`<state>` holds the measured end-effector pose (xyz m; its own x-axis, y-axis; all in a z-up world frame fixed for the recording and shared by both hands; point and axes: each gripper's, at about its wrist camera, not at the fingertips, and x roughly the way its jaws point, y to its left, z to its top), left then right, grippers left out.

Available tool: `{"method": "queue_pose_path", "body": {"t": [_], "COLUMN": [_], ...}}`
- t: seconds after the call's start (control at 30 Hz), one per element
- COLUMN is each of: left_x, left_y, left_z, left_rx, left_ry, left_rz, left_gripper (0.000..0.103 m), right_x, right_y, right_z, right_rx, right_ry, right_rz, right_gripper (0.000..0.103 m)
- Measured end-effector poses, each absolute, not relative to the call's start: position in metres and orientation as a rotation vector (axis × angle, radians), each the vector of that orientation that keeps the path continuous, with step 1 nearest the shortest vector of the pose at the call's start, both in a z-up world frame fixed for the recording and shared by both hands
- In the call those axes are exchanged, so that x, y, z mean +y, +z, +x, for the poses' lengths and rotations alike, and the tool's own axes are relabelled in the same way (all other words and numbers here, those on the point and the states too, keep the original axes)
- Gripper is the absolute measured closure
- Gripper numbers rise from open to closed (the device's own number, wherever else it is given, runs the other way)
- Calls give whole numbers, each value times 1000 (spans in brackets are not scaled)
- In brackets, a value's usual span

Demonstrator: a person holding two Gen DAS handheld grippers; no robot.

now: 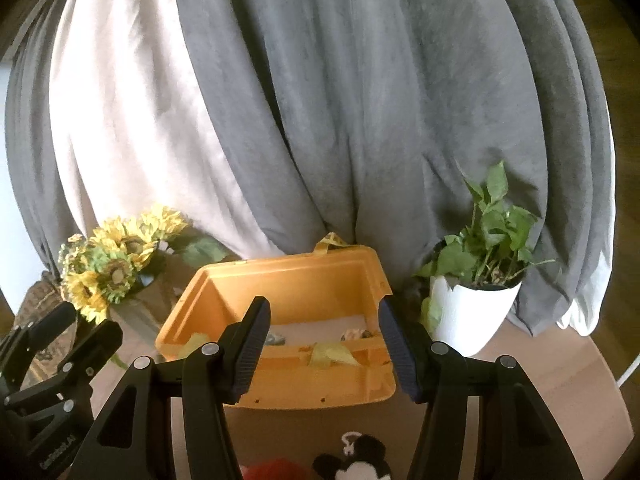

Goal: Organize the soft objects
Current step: 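Withdraw both open grippers from the crate toward the Mickey plush and white tissue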

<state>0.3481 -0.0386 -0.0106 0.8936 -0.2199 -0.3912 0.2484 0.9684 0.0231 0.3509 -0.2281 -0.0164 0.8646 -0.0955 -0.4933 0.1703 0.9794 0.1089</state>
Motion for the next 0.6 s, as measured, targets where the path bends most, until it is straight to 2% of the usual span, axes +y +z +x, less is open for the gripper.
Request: {"method": "queue_pose_path", "body": {"t": [0.6], "left_x": [-34], "left_y": [-12], "left_z": [284], "left_rx": [381], "left_ry": [-190], "left_rz": [108], "left_gripper": [29], "right_x": [-221], "right_y": [-17], "right_z": [299], "right_rx": [518], "right_ry": [-95], "right_rz": [152], "right_gripper": [41]}}
